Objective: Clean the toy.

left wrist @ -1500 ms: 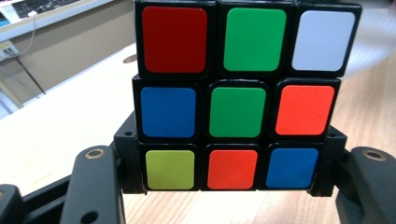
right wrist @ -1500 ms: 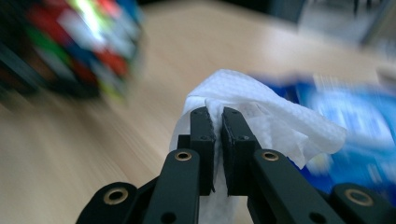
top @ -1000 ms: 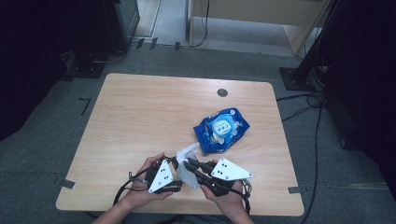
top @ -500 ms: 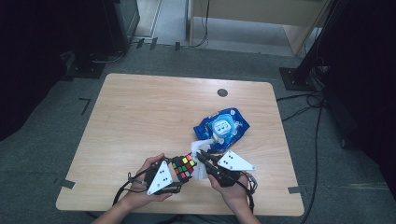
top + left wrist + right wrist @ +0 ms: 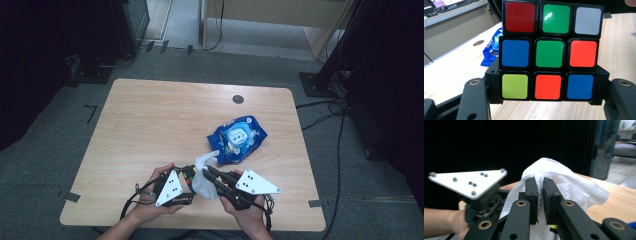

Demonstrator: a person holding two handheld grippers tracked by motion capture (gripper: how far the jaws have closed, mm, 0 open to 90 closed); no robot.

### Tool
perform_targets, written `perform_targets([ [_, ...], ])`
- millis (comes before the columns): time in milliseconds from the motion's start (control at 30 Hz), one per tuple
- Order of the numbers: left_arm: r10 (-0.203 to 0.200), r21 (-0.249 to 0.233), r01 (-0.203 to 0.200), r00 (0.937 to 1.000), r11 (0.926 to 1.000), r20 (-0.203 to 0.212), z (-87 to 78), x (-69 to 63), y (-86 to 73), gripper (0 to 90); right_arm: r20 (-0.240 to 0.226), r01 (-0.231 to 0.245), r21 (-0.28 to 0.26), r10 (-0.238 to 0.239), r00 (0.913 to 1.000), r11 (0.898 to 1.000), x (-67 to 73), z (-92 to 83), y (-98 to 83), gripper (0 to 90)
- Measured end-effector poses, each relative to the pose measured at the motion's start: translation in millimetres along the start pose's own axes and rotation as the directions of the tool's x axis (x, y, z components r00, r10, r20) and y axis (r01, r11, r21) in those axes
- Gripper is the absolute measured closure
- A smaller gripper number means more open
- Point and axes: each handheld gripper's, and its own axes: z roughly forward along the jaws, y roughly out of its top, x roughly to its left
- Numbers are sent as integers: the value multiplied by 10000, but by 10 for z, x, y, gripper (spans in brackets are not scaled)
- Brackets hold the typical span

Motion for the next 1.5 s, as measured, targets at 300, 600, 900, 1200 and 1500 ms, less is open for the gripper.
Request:
perform_targets([
  [300,-397,-267,406,9987,9988,334,-38,-2,54,338,303,-187,354,176,9994,9992,-42,98,-173,837],
  [600,-409,-530,423,9988,9977,281,-82,20,95,339,1968,-142,1327,-123,9804,9911,-327,39,-330,838],
  [900,-764,-379,754,9967,9964,-280,-145,198,10,339,3819,-888,2577,-170,9241,9621,-783,-245,-433,833],
  [1200,-998,-306,980,9928,9947,-661,-181,315,-44,338,4199,-2427,4145,523,9061,8771,-1219,-625,-500,824],
  [1500,-1043,-306,1027,9928,9942,-582,-175,317,-49,338,3817,-1569,4340,-234,9240,8872,-1140,-474,-616,452],
])
